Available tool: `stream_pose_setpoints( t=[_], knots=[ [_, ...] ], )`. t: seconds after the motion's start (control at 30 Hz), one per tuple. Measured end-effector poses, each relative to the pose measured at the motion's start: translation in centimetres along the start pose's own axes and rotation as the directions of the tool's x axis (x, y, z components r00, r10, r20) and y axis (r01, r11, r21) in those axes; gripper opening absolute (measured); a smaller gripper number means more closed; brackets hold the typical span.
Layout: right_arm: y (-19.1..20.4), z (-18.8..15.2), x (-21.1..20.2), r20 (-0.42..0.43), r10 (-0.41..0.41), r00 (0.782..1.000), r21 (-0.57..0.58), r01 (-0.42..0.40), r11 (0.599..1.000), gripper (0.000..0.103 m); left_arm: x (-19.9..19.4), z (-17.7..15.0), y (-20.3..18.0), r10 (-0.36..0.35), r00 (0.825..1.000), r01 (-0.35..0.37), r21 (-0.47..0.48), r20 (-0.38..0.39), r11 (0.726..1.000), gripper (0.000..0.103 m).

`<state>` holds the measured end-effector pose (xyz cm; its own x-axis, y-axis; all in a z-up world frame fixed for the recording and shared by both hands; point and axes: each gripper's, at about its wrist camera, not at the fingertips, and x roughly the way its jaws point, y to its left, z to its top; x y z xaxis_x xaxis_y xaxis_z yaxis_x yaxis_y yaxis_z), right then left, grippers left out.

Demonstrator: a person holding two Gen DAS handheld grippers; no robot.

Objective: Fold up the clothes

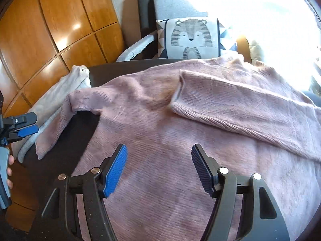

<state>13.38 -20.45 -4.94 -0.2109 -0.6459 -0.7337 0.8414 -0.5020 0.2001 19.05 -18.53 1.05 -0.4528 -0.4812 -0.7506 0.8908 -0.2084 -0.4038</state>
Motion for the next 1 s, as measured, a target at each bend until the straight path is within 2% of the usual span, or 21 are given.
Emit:
stream_pose_setpoints(
  t=[0.1, 0.2, 0.27, 0.37, 0.47, 0.53, 0.6, 0.67, 0.83, 0.97, 1.0],
  knots=[
    [2.6, 0.0, 0.1, 0.015, 0.054, 0.998, -0.097, -0.053, 0.994, 0.070, -0.8, -0.1, 0.7, 0.028, 0.999, -0.028, -0.006, 0.022, 1.000, 0.103],
    [8.1, 0.3, 1.1, 0.007, 0.156, 0.988, -0.253, -0.149, 0.956, 0.070, -3.9, -0.2, 3.8, 0.098, 0.993, -0.096, -0.037, 0.059, 0.995, 0.103],
    [12.8, 0.1, 1.9, -0.021, 0.230, 0.973, -0.365, -0.222, 0.904, 0.070, -6.7, -0.1, 6.8, 0.159, 0.983, -0.152, -0.080, 0.096, 0.985, 0.103],
    [20.2, -0.9, 3.0, -0.099, 0.329, 0.939, -0.520, -0.331, 0.788, 0.070, -10.0, 0.4, 11.3, 0.240, 0.961, -0.218, -0.156, 0.141, 0.963, 0.103],
    [26.6, -2.0, 4.4, -0.182, 0.376, 0.909, -0.616, -0.403, 0.676, 0.070, -11.6, 0.1, 14.6, 0.269, 0.951, -0.236, -0.206, 0.150, 0.950, 0.103],
    [29.8, -2.2, 5.8, -0.229, 0.378, 0.897, -0.644, -0.431, 0.633, 0.070, -11.9, -0.4, 16.1, 0.271, 0.952, -0.235, -0.229, 0.142, 0.945, 0.103],
    [32.0, -2.0, 7.5, -0.260, 0.364, 0.894, -0.652, -0.441, 0.617, 0.070, -11.9, -0.9, 17.4, 0.266, 0.956, -0.229, -0.249, 0.127, 0.941, 0.103],
    [33.5, -1.6, 9.3, -0.287, 0.348, 0.893, -0.644, -0.449, 0.619, 0.070, -11.6, -1.3, 18.3, 0.258, 0.959, -0.221, -0.264, 0.116, 0.939, 0.103],
    [34.3, -2.3, 13.7, -0.329, 0.227, 0.917, -0.667, -0.396, 0.631, 0.070, -10.5, -1.8, 19.8, 0.240, 0.967, -0.206, -0.285, 0.089, 0.936, 0.103],
    [34.2, -2.6, 13.7, -0.308, 0.250, 0.918, -0.667, -0.396, 0.632, 0.069, -10.2, -1.8, 20.3, 0.234, 0.969, -0.203, -0.287, 0.081, 0.936, 0.103],
    [34.4, -2.6, 13.8, -0.309, 0.246, 0.919, -0.666, -0.393, 0.633, 0.064, -10.1, -1.7, 20.4, 0.233, 0.969, -0.202, -0.288, 0.077, 0.936, 0.103]
  ],
)
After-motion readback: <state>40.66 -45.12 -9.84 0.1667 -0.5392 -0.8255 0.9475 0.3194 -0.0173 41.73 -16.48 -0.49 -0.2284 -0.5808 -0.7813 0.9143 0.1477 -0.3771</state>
